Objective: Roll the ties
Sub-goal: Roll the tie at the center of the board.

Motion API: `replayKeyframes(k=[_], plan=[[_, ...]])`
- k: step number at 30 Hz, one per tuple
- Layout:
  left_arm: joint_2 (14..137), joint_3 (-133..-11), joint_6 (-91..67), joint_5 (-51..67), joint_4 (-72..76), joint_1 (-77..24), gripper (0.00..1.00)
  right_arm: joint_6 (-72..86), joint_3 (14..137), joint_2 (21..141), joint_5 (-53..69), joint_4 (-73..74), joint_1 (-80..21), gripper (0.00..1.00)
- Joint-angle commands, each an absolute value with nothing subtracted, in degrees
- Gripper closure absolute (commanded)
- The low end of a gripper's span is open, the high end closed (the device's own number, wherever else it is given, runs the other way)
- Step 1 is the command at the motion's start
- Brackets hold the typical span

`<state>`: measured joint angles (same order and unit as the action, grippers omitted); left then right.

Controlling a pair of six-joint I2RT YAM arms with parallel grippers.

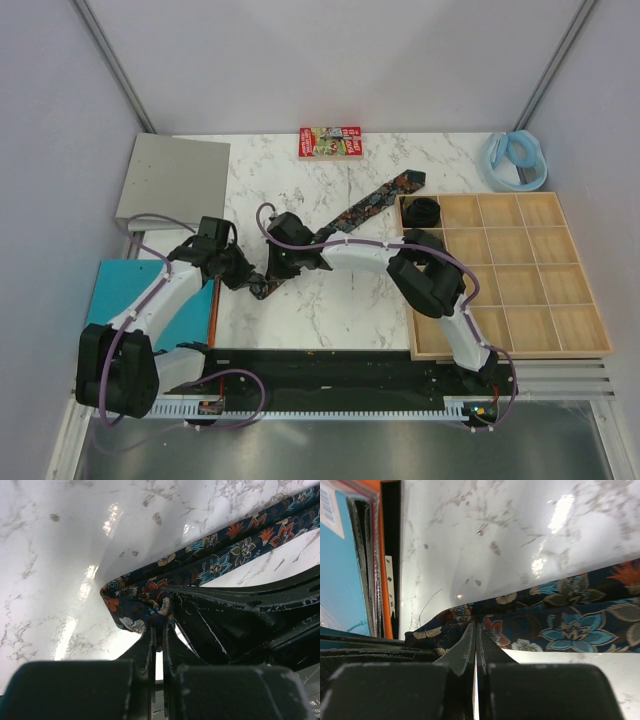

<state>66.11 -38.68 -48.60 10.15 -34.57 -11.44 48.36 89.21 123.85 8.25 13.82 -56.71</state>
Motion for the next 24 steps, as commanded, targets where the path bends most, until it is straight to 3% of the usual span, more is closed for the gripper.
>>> replayKeyframes(k=[1, 9, 18, 24], plan=[[69.34, -42.62, -46.58, 10.64, -31.29, -13.35, 0.98, 47.46, 88.33, 124.36, 9.84, 12.04, -55.55, 0.99], [73.91, -44.56, -47.02, 8.18, -30.94, -16.00, 0.98, 46.58, 86.31, 122.35, 10.55, 12.13, -53.88, 0.95], [77.78, -47.37, -47.20, 5.45, -31.11, -18.45, 0.97, 44.83, 82.89, 115.93, 10.11, 13.62, -50.46, 0.76], [81.21, -49.74, -47.46, 4.66, -31.03, -19.77, 0.91, 43.59, 78.94, 110.92, 9.58, 14.33, -48.78, 0.72]])
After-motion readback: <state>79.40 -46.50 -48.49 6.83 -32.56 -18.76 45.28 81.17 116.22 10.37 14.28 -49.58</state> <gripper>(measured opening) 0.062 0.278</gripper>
